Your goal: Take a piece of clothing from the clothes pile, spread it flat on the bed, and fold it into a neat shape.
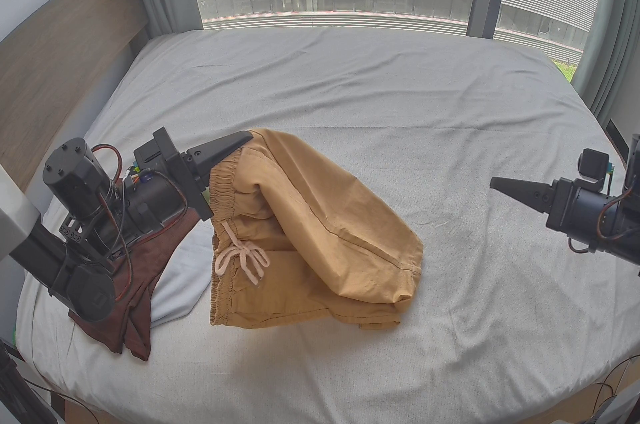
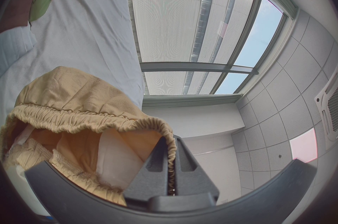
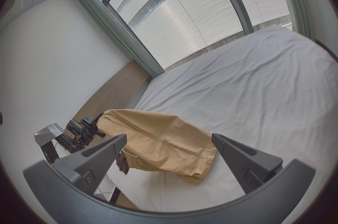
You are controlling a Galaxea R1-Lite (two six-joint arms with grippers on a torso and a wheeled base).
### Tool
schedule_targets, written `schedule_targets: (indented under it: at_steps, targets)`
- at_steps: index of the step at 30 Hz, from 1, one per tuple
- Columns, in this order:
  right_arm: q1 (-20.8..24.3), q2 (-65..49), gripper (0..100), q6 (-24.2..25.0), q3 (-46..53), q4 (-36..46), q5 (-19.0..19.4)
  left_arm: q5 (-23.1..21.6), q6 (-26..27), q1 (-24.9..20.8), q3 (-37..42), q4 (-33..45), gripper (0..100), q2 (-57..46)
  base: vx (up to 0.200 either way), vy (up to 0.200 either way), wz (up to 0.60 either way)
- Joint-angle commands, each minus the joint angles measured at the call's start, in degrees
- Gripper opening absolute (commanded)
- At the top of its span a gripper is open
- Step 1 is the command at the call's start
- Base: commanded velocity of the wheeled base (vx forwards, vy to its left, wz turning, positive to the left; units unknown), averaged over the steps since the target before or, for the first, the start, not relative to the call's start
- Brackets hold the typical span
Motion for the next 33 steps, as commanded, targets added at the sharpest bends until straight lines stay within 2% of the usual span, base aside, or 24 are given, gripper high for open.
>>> schedule_targets:
  at_steps: [1, 12, 18, 25, 33]
  targets:
    - [-1.5, 11.2, 100, 3.6, 2.7, -6.7, 3.5, 0.0, 0.1, 0.6, -0.2, -0.1, 0, 0.7, 0.000, 0.000, 0.00]
    - [-1.3, 23.4, 100, 4.3, 4.1, -15.4, 3.5, 0.0, 0.1, 0.8, -0.2, -0.1, 0, 1.0, 0.000, 0.000, 0.00]
    - [-0.5, 32.4, 100, 4.6, 4.5, -23.0, 3.5, 0.0, 2.7, 0.8, 0.1, 0.0, 0, 2.0, 0.000, 0.000, 0.00]
    - [1.3, 40.2, 100, 9.3, 3.4, -30.1, 3.3, 0.1, 3.0, 0.8, 0.1, -0.1, 0, 2.1, 0.000, 0.000, 0.00]
    - [3.0, 49.2, 100, 10.0, 1.1, -33.6, 3.0, 0.1, 3.0, 0.8, 0.1, 0.0, 0, 2.2, 0.000, 0.000, 0.00]
